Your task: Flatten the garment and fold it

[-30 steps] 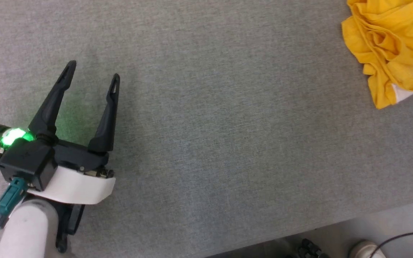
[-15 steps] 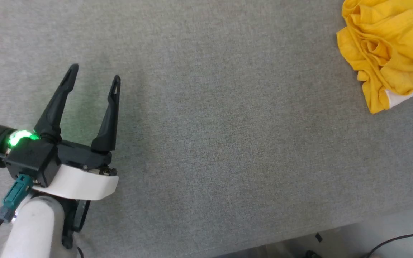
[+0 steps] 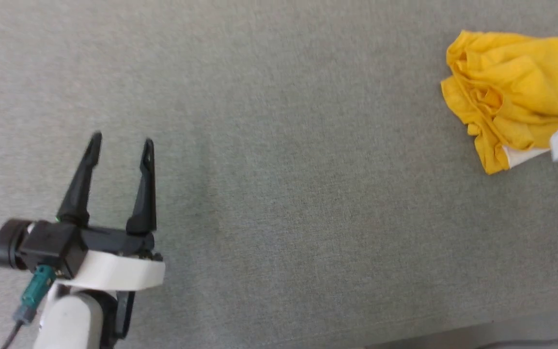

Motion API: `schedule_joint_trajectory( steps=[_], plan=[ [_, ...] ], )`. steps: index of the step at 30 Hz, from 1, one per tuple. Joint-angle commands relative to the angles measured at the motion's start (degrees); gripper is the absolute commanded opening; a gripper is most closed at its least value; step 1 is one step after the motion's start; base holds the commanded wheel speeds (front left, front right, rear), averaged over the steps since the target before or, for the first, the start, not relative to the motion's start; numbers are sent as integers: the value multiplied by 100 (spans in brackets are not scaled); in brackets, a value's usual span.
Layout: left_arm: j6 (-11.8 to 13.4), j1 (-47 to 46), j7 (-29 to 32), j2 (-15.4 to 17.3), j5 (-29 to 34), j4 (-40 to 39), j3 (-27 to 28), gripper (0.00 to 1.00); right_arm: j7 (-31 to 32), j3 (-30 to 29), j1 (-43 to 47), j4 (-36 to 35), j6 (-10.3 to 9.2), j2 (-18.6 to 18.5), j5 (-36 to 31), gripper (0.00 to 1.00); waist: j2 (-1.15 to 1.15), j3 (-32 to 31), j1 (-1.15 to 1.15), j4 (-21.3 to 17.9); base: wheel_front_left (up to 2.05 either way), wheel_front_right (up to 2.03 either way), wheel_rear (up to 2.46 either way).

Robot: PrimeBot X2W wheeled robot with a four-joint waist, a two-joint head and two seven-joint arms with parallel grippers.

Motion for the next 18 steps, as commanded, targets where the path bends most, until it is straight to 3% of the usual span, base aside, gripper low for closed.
schedule_joint_trajectory(
  steps=[1,10,18],
  plan=[
    [77,115,-61,-50,-40,55,14,100,-65,33,257,-236,-12,128,34,100,0,-482,1,258,0,0,0],
    [380,514,-287,-253,67,145,40,100,-115,302,1458,-1445,-12,653,-62,100,0,-1137,1,595,0,0,0],
    [582,754,-385,-463,278,5,108,100,-315,253,2393,-2041,-12,842,-265,100,0,-1461,1,890,0,0,0]
  ],
)
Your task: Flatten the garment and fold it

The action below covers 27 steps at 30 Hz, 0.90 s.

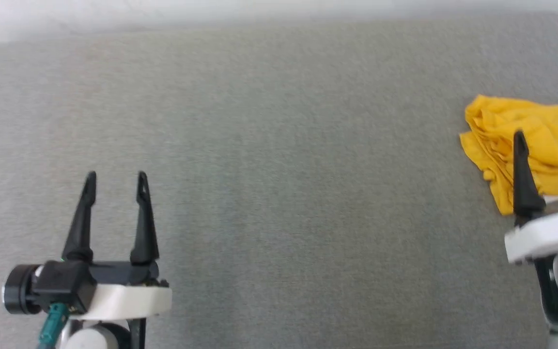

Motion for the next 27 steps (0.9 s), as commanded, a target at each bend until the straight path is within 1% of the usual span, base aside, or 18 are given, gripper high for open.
schedule_joint_trajectory(
  steps=[1,8,13,20,27],
  plan=[
    [17,108,-25,-45,88,16,-10,100,-80,-38,247,-106,-12,30,-18,100,0,-275,0,255,0,0,0],
    [-1,408,-27,-241,178,-40,-25,100,-433,-11,1075,-86,-12,38,332,100,0,-574,0,328,0,0,0],
    [-42,670,-27,-326,226,-53,24,100,-751,-20,1507,126,-12,39,358,100,0,-779,0,318,0,0,0],
    [-227,901,-28,-378,255,265,-24,100,-1108,32,1598,558,-12,39,233,100,0,-945,0,258,0,0,0],
    [-373,952,-28,-444,292,713,-147,100,-1302,49,1461,744,-12,40,162,100,0,-925,0,211,0,0,0]
  ],
)
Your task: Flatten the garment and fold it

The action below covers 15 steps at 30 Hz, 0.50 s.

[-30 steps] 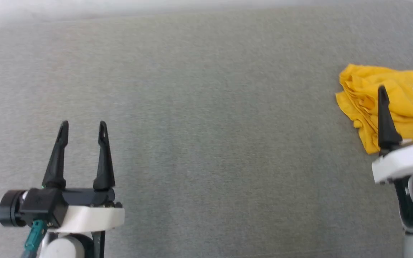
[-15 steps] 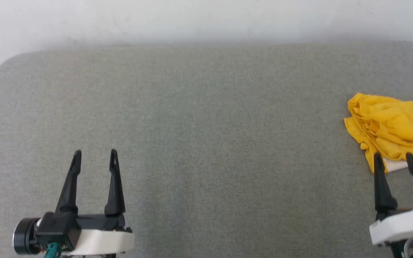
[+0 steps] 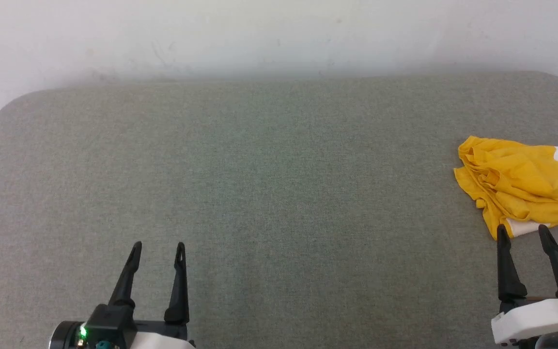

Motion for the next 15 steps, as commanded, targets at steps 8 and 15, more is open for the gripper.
schedule_joint_trajectory(
  steps=[8,15],
  plan=[
    [-181,-66,-27,-165,-129,-6,91,100,-129,5,-187,61,-12,18,-56,100,0,73,0,-22,0,0,0],
    [-226,-72,-27,-208,-88,4,181,100,-113,-16,-210,43,-12,18,-56,100,0,75,0,-62,0,0,0]
  ],
)
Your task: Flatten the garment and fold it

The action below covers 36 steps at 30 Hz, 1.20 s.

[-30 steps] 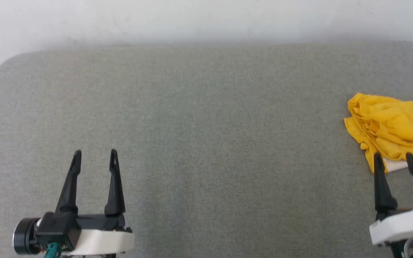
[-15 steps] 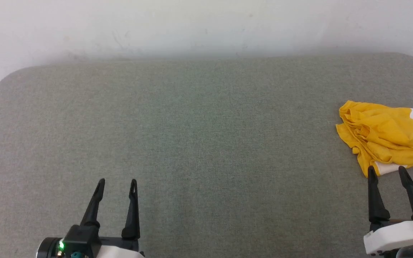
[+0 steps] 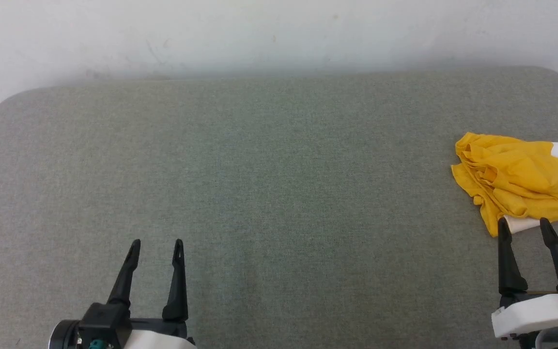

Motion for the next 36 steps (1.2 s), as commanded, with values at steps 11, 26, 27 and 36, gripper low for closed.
schedule_joint_trajectory(
  steps=[11,26,27,36],
  plan=[
    [-99,-64,-27,-64,120,-4,41,100,-9,5,-50,21,-11,17,11,100,0,-25,0,-39,0,0,0],
    [-45,1,9,-84,147,-46,134,0,5,6,5,17,1,-3,3,0,0,-91,0,-46,0,0,0],
    [-45,0,10,-84,147,-45,132,0,7,8,5,17,1,-3,3,0,0,-91,0,-46,0,0,0],
    [-45,-49,100,-88,180,-15,147,0,72,73,-18,8,0,-3,-26,0,0,-107,0,-41,0,0,0]
  ],
)
